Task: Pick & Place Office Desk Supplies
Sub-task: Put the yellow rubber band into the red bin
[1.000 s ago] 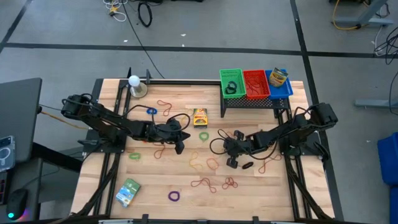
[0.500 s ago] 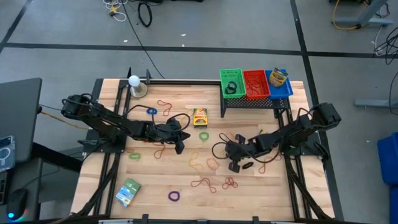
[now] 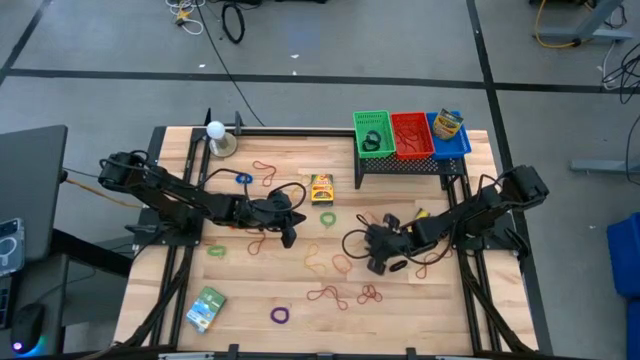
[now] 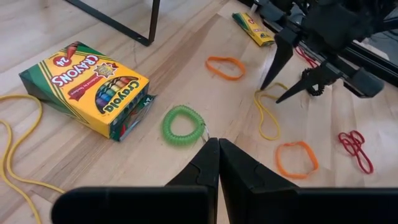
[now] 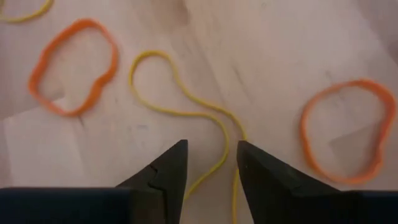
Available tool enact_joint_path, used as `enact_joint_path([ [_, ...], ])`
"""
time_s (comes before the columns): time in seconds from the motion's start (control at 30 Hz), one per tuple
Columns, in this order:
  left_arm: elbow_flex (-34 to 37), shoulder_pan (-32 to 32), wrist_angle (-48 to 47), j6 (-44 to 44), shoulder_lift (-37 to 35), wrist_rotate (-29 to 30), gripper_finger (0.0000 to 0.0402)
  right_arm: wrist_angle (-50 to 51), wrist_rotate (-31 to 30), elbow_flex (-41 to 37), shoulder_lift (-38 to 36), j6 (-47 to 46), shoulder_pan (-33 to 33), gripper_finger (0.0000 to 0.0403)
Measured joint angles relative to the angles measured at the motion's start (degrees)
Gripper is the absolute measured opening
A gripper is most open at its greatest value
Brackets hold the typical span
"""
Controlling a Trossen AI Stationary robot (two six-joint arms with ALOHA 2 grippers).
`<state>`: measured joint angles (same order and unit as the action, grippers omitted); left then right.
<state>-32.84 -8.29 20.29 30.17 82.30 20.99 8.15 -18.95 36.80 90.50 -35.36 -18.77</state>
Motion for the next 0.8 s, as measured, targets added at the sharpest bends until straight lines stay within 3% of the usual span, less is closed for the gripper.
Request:
enact_joint_path([
  [0.33,0.00,0.04,0.00,0.44,-0.02,0.00,0.0012,1.83,-4.23,-0.36,0.00,-1.88,0.86,0.0117],
  [0.53,0.00,0.04,0.00,0.44,-0.02,0.00,0.0012,-3.37,3.84,-3.87,-0.39,-1.17,4.50,0.0098],
  [0.8,0.00,0.09,0.00,0.34,-0.02,0.02,0.0012,-3.93,5.96,-2.46,-0.11,-0.32,4.60,0.0041],
])
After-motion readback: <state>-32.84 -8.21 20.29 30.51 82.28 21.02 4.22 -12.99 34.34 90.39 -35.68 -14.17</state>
